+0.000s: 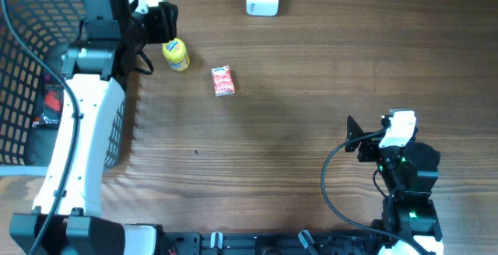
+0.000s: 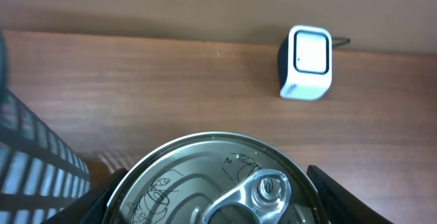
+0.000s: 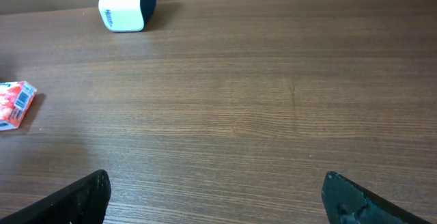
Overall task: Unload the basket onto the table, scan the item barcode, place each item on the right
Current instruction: 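Carry the tin beside the Kleenex pack, set it down, release, then reach the left gripper into the basket toward the black-red packet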
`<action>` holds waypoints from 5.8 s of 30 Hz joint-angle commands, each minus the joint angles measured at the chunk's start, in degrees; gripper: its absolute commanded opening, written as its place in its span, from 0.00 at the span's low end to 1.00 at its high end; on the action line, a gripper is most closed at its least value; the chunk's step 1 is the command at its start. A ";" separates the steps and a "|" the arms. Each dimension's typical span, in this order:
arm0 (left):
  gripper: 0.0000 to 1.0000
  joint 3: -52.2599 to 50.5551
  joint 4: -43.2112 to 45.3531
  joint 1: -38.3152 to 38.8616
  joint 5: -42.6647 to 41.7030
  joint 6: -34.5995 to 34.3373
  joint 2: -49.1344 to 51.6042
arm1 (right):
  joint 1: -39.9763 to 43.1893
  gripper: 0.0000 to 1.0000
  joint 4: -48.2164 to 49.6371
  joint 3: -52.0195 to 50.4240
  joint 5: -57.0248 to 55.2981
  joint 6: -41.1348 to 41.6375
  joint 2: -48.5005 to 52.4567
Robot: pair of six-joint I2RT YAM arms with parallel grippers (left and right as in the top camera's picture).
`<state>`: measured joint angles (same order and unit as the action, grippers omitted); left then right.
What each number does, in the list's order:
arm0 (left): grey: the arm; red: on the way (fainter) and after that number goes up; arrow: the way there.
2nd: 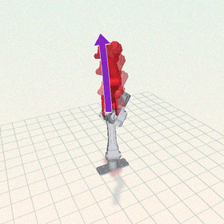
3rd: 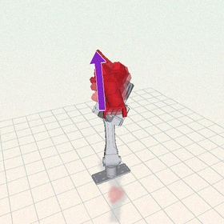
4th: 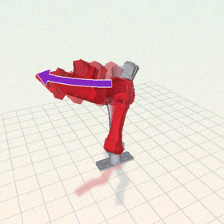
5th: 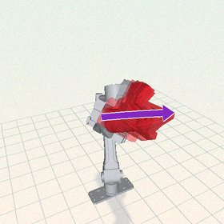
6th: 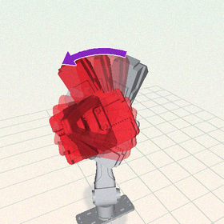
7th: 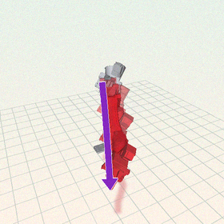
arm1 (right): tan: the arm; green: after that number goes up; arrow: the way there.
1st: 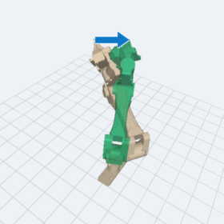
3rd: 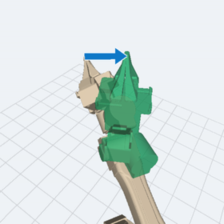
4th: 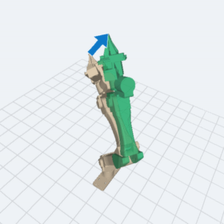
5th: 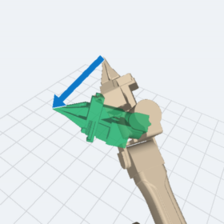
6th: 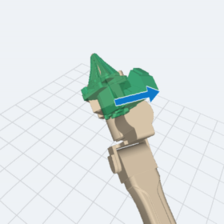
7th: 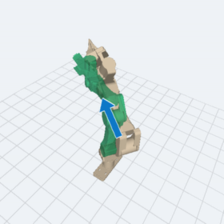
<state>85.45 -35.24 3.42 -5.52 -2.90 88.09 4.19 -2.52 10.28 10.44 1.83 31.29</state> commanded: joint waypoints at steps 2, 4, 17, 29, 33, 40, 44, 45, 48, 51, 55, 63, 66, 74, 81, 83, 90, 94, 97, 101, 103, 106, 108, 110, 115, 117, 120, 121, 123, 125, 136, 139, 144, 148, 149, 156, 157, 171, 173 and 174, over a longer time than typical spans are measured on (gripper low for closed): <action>0.45 0.00 -2.80 0.66 -0.68 -0.59 4.04 | 0.17 1.00 0.35 1.16 0.04 -0.15 0.02; 0.44 0.00 -4.15 0.96 -0.68 -0.59 5.57 | 0.17 1.00 0.35 1.18 0.04 -0.15 0.02; 0.44 -0.22 -9.62 8.59 -0.66 -0.57 13.73 | 0.17 1.00 0.35 1.16 0.02 -0.15 0.02; 0.44 -5.81 -5.68 12.28 -0.66 -0.57 20.46 | 0.17 1.00 0.35 1.16 0.02 -0.17 0.00; 0.47 -8.24 -1.51 13.16 -0.66 -0.55 21.92 | 0.17 1.00 0.37 1.16 0.02 -0.17 0.02; 0.48 -11.82 4.17 13.25 -0.68 -0.57 23.34 | 0.17 1.00 0.37 1.16 0.02 -0.17 0.02; 0.45 -12.07 4.59 13.35 -0.66 -0.57 23.47 | 0.17 1.00 0.35 1.16 0.02 -0.17 0.00; 0.46 -12.07 4.35 13.35 -0.63 -0.57 23.47 | 0.17 1.00 0.33 1.16 0.02 -0.17 0.02; 0.46 -12.07 3.28 13.35 -0.66 -0.57 23.43 | 0.17 1.00 0.33 1.16 0.02 -0.17 0.02; 0.44 -12.04 2.69 13.42 -0.68 -0.59 22.71 | 0.17 1.00 0.33 1.16 0.02 -0.17 0.02; 0.44 -12.04 1.05 13.46 -0.63 -0.57 20.06 | 0.17 1.00 0.33 1.16 0.00 -0.24 0.02; 0.43 -12.04 -4.76 13.46 -0.63 -0.63 17.00 | 0.17 1.00 0.33 1.16 0.02 -0.26 0.02; 0.43 -12.04 -6.25 13.46 -0.61 -0.59 16.90 | 0.17 1.00 0.31 1.16 0.02 -0.26 0.02; 0.42 -12.07 -14.34 13.46 3.02 -0.57 16.90 | 0.17 1.00 0.33 1.16 0.02 -0.28 0.02; 0.45 -12.81 -12.63 13.46 3.04 -0.57 16.92 | 0.17 1.00 0.37 1.16 0.02 -0.28 0.02; 0.46 -14.23 -10.80 13.49 2.99 -0.59 16.92 | 0.17 1.00 0.35 1.16 0.02 -0.26 0.02; 0.53 -24.24 -5.97 13.62 2.93 -0.61 16.92 | 0.17 1.00 0.35 1.18 0.02 -0.26 0.02; 0.56 -27.54 -0.04 13.62 0.50 -0.63 16.92 | 0.17 1.00 0.33 1.16 0.02 -0.28 0.02; 0.62 -28.20 4.07 13.62 0.17 -0.59 16.92 | 0.17 1.00 0.33 1.16 0.02 -0.26 0.02; 0.83 -28.20 6.58 13.62 0.17 -0.59 16.92 | 0.17 1.00 0.22 1.16 0.02 -0.26 0.02; 0.96 -28.20 5.75 13.62 0.20 -0.57 16.92 | 0.17 1.00 0.22 1.16 0.00 -0.26 0.00; 1.00 -28.17 4.85 13.62 0.20 -0.57 16.90 | 0.17 1.00 0.24 1.16 0.00 -0.26 0.02; 1.00 -28.11 4.83 13.62 0.20 -0.59 16.37 | 0.17 1.00 0.24 1.16 0.00 -0.24 0.02; 1.00 -28.06 4.85 13.64 0.17 -0.61 14.99 | 0.17 1.00 0.24 1.16 0.00 -0.28 0.02; 1.00 -28.06 3.98 13.64 0.17 -0.59 6.80 | 0.17 1.00 0.24 1.16 -0.02 -0.28 0.02; 1.00 -28.06 3.82 13.62 0.20 -0.57 1.53 | 0.17 1.00 0.17 1.18 -0.02 -0.28 0.02; 1.00 -28.02 4.76 13.62 0.22 -0.57 -7.04 | 0.17 1.00 0.20 1.16 0.00 -0.26 0.02; 1.00 -28.02 5.62 13.62 0.20 -0.57 -9.84 | 0.17 1.00 0.20 1.16 0.00 -0.26 0.02; 1.00 -28.02 7.69 13.62 0.20 -0.55 -14.19 | 0.17 1.00 0.20 1.16 0.02 -0.26 0.02; 1.00 -28.02 11.93 13.62 0.20 -0.52 -19.04 | 0.17 1.00 0.17 1.16 0.02 -0.24 0.02; 1.00 -19.26 31.06 6.05 17.25 -0.55 -29.70 | 0.17 1.00 -0.31 1.16 0.04 -0.17 0.02; 1.00 -15.72 28.55 -1.62 23.61 -0.57 -28.37 | 0.17 1.00 -0.33 1.16 0.04 -0.15 0.02; 1.00 -14.49 23.61 -15.54 23.76 -4.13 -25.33 | 0.17 1.00 -0.52 1.16 0.07 -0.15 0.02; 1.00 -14.49 15.96 -23.71 18.62 -5.25 -19.71 | 0.17 1.00 -0.55 1.16 0.04 -0.15 0.02; 1.00 -14.49 13.99 -24.87 17.57 -5.20 -18.14 | 0.17 1.00 -0.55 1.16 0.04 -0.15 0.02; 1.00 -14.49 4.00 -27.02 16.48 10.34 -5.95 | 0.17 1.00 -0.50 1.16 0.04 -0.13 0.02; 1.00 -14.49 3.15 -27.02 16.50 12.81 -4.59 | 0.17 1.00 -0.50 1.16 0.04 -0.13 0.02; 1.00 -14.49 3.28 -35.58 12.52 26.77 4.24 | 0.17 1.00 -0.74 1.16 0.00 -0.26 0.02; 1.00 -14.51 3.23 -38.45 9.70 27.21 5.46 | 0.17 1.00 -0.72 1.16 -0.17 -0.26 0.02; 1.00 -14.51 2.91 -39.26 8.41 28.17 6.01 | 0.17 1.00 -0.72 1.16 -0.17 -0.26 0.02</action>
<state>70.61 -32.14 -32.45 8.34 21.98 91.81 4.19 -3.25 10.28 10.44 1.83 31.29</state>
